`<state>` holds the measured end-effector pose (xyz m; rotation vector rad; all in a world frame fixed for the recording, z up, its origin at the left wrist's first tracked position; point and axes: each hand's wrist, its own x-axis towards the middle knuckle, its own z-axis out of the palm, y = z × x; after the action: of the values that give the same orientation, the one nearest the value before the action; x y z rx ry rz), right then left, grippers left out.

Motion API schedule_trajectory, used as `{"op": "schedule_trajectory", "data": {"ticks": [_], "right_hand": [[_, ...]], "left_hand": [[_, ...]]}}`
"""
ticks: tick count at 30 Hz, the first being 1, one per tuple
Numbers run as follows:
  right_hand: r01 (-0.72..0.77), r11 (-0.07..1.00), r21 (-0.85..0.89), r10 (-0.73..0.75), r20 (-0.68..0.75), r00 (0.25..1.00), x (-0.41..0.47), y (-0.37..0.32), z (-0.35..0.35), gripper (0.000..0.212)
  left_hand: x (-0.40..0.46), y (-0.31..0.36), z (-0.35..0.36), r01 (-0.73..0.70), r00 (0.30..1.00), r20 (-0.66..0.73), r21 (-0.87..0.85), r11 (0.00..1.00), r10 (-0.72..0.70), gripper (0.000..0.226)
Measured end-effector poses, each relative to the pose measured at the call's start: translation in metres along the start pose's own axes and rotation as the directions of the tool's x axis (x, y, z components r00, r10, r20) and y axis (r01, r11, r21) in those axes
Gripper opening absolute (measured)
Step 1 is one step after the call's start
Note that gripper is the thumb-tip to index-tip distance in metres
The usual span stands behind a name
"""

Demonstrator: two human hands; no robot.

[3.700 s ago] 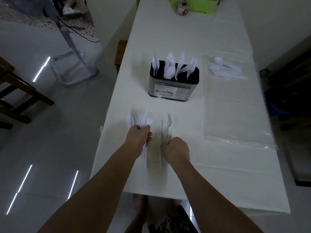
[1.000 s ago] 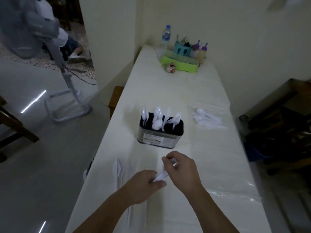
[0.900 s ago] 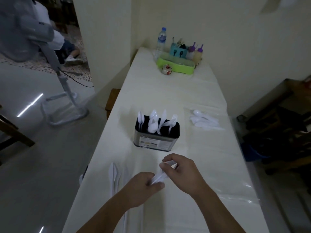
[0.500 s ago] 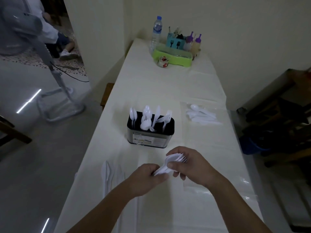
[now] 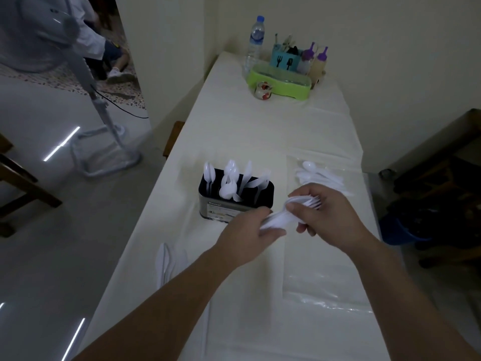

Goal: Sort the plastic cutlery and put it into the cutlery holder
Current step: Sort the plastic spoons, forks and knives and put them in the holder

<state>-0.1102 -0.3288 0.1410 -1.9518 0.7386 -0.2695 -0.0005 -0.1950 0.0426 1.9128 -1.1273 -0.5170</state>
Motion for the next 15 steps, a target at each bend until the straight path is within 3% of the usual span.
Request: {"op": "schedule_trajectory", "data": {"ticks": [3, 9, 15], "right_hand": [[0.027, 1.0, -0.004, -0.027, -0.026, 0.999, 0.012, -0.003, -0.006, 0.004], [0.056, 0.998, -0.001, -0.056, -0.1, 0.993, 0.032, -0.003, -0.014, 0.004], [0.017, 0.997, -0.074, -0.029, -0.173, 0.985, 0.048, 0.003, -0.019, 0.007]], "left_hand": [[0.005, -0.003, 0.001, -0.059, 0.992, -0.098, 0.161, 0.985, 0.075, 0.033], [0.002, -0.017, 0.001, 0.022, 0.969, -0.227, 0.455, 0.89, 0.092, 0.05], [-0.003, -0.03, 0.009, 0.028, 0.985, -0.153, 0.6, 0.8, 0.08, 0.044]]}}
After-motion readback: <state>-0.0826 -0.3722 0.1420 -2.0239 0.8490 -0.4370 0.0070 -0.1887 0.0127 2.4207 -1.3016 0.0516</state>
